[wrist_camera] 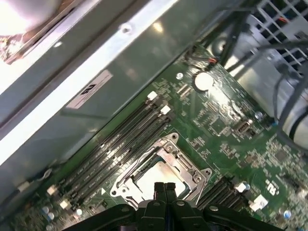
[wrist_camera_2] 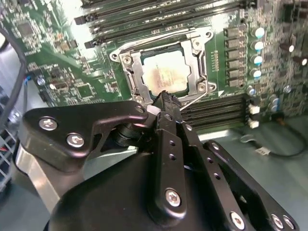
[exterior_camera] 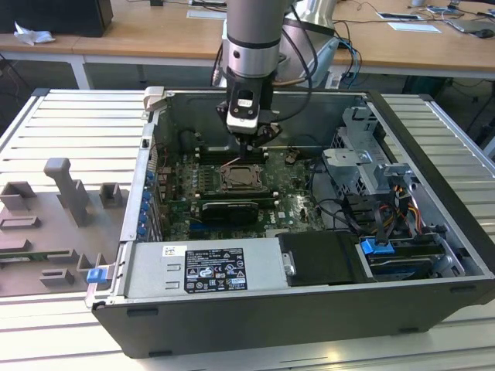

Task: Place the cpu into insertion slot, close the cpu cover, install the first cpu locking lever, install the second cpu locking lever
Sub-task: 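Install the first cpu locking lever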

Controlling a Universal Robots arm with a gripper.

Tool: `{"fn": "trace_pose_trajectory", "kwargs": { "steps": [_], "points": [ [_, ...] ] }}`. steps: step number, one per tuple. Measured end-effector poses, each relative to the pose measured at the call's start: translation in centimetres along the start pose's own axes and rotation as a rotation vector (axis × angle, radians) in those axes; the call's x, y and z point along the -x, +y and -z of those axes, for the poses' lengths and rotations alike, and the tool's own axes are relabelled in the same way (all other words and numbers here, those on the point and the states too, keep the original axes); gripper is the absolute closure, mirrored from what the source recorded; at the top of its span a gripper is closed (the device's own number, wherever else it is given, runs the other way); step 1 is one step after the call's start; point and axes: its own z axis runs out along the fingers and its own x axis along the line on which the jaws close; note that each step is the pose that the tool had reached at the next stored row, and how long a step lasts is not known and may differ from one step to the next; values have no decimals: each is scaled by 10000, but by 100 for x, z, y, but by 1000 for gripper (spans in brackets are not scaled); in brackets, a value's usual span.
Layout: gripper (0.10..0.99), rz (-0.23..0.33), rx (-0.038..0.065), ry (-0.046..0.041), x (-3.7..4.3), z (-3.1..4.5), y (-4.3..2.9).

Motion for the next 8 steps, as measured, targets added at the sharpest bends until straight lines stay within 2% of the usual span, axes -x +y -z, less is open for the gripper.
{"fn": "trace_pose_trajectory", "kwargs": {
  "steps": [6, 8],
  "points": [
    [980, 1316, -8, 45, 0, -21, -1],
    [980, 1555, -8, 54, 0, -25, -1]
  ]
}}
